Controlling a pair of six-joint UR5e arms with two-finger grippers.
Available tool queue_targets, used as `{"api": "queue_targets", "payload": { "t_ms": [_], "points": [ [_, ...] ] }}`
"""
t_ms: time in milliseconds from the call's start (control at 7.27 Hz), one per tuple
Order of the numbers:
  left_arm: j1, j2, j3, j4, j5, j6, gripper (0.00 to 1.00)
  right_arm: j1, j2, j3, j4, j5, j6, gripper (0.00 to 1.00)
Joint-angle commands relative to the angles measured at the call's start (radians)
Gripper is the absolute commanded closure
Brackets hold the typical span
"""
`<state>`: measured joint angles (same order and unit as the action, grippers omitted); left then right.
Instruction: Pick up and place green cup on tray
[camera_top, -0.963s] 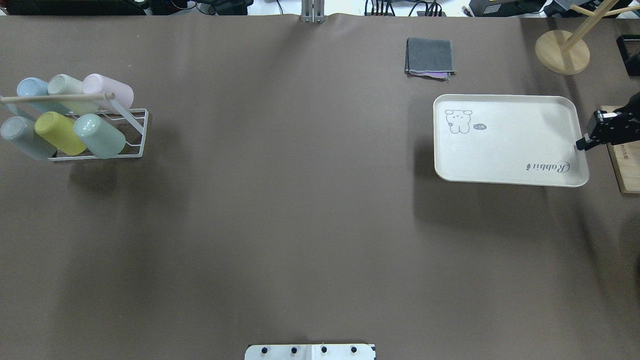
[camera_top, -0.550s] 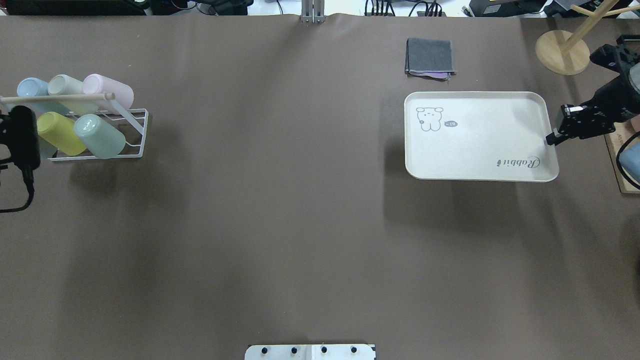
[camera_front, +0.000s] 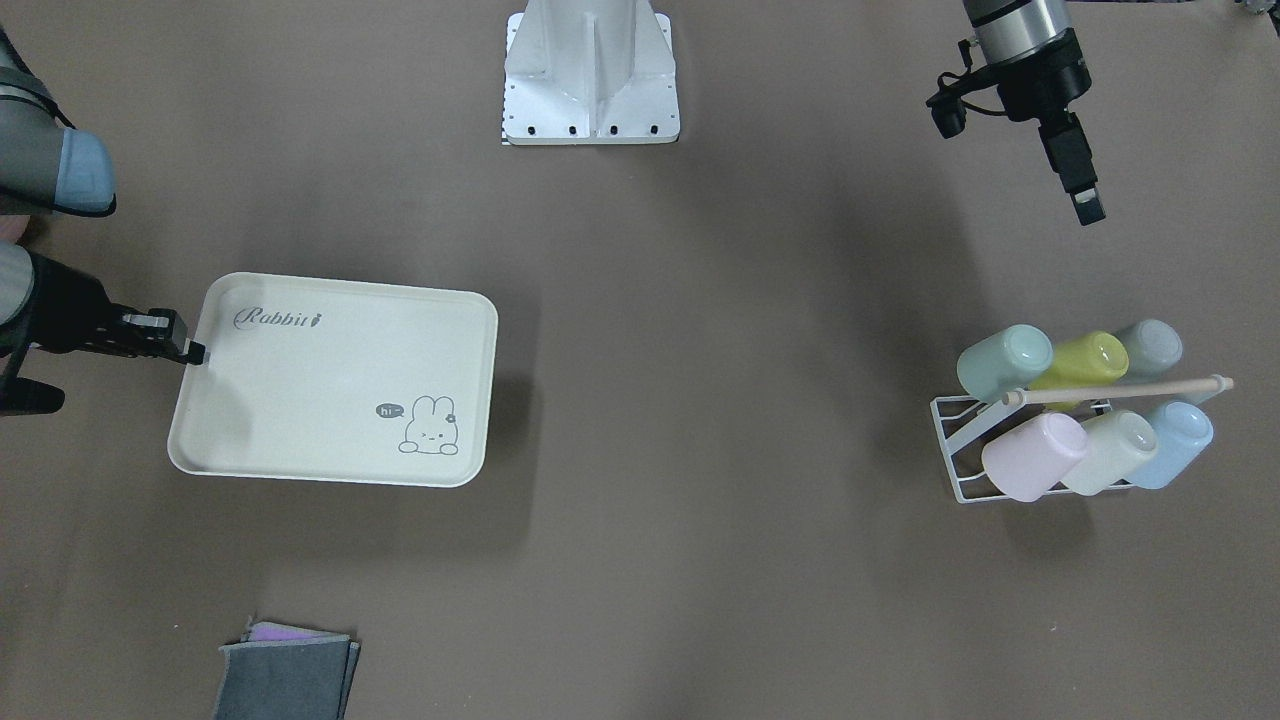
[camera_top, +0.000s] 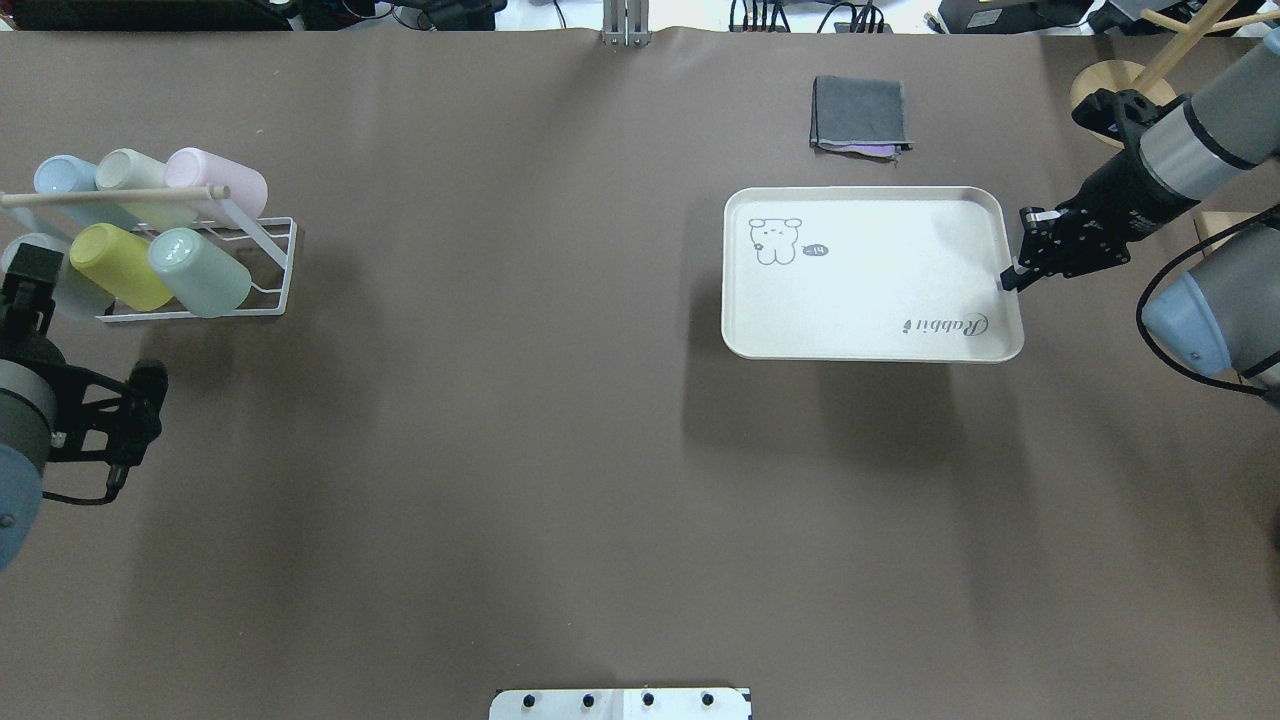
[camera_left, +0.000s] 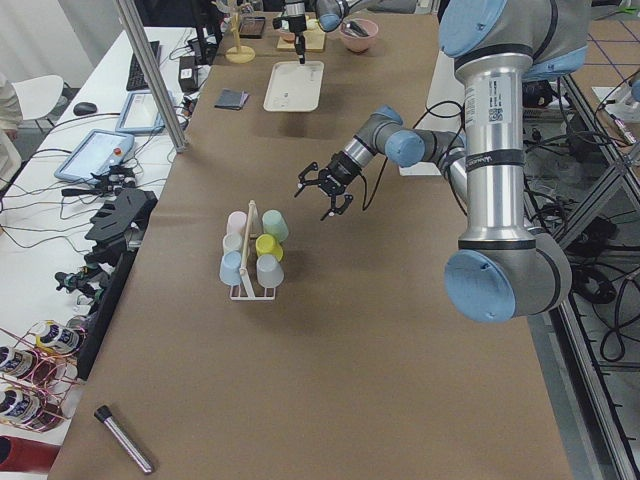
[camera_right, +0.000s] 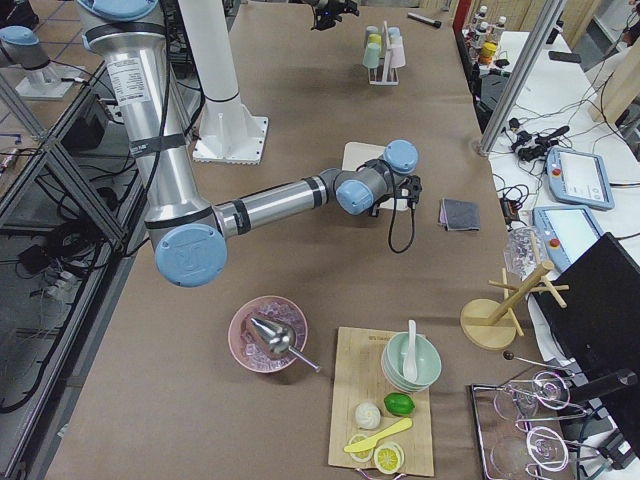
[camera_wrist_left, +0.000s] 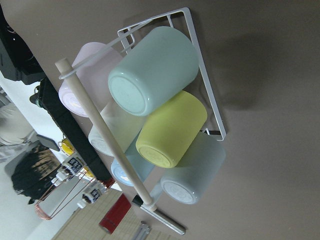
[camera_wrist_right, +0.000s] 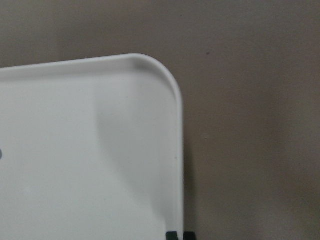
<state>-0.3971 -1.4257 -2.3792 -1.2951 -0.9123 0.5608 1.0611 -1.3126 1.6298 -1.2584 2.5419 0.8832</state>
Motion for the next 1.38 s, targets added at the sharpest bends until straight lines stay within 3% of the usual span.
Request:
{"api": "queue_targets", "payload": {
  "t_ms": [0,413,688,1238],
  "points": [
    [0.182,0.021,0.069,0.06,0.213,-0.002,0.02,-0.064,0.051,-0.002,0.001,-0.023,0.062,1.0],
    [0.241,-0.065,0.237,0.146,0.387,0.011,0.02,-0.171,0.148,-0.002,0.001,-0.112,0.135,1.0],
    [0.236,-0.11,0.291,0.129,0.484,0.155,0.02,-0.261,0.197,-0.001,0.001,-0.204,0.158,1.0],
    [0.169,-0.148,0.422,0.122,0.558,0.165,0.02,-0.361,0.272,-0.007,0.001,-0.308,0.224,1.0]
  ]
}}
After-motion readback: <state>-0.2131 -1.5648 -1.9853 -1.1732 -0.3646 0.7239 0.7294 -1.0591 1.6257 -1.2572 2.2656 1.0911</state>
